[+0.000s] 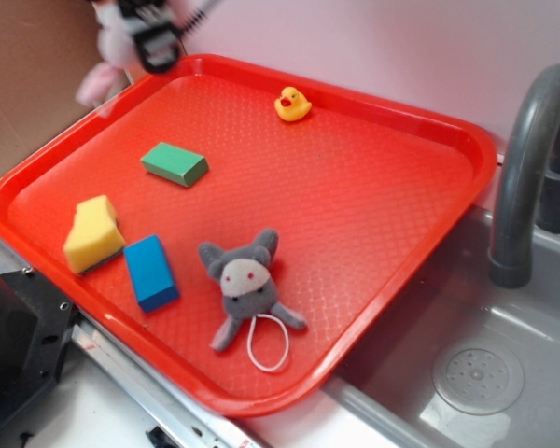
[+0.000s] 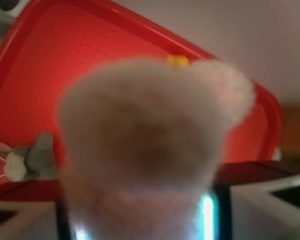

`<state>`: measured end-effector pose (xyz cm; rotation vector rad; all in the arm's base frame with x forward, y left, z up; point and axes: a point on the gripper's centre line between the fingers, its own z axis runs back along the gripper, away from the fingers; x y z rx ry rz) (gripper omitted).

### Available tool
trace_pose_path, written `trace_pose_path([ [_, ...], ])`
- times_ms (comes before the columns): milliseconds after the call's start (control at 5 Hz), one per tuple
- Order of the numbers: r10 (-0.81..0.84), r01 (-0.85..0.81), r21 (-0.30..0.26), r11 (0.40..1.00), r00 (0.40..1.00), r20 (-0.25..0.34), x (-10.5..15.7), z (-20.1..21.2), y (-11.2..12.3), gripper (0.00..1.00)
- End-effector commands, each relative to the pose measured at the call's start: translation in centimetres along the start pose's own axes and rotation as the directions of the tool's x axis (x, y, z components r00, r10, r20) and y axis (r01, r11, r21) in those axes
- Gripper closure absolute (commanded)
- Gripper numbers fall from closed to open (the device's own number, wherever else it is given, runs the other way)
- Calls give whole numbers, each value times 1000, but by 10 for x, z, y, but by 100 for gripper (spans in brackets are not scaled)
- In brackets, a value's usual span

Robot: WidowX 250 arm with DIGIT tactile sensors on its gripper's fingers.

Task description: Grab the pink bunny.

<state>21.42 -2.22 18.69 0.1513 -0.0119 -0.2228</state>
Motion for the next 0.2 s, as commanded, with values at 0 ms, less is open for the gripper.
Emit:
trace_pose_path([
  [0, 500, -499, -37, 866, 864, 58, 9, 25, -18, 100],
])
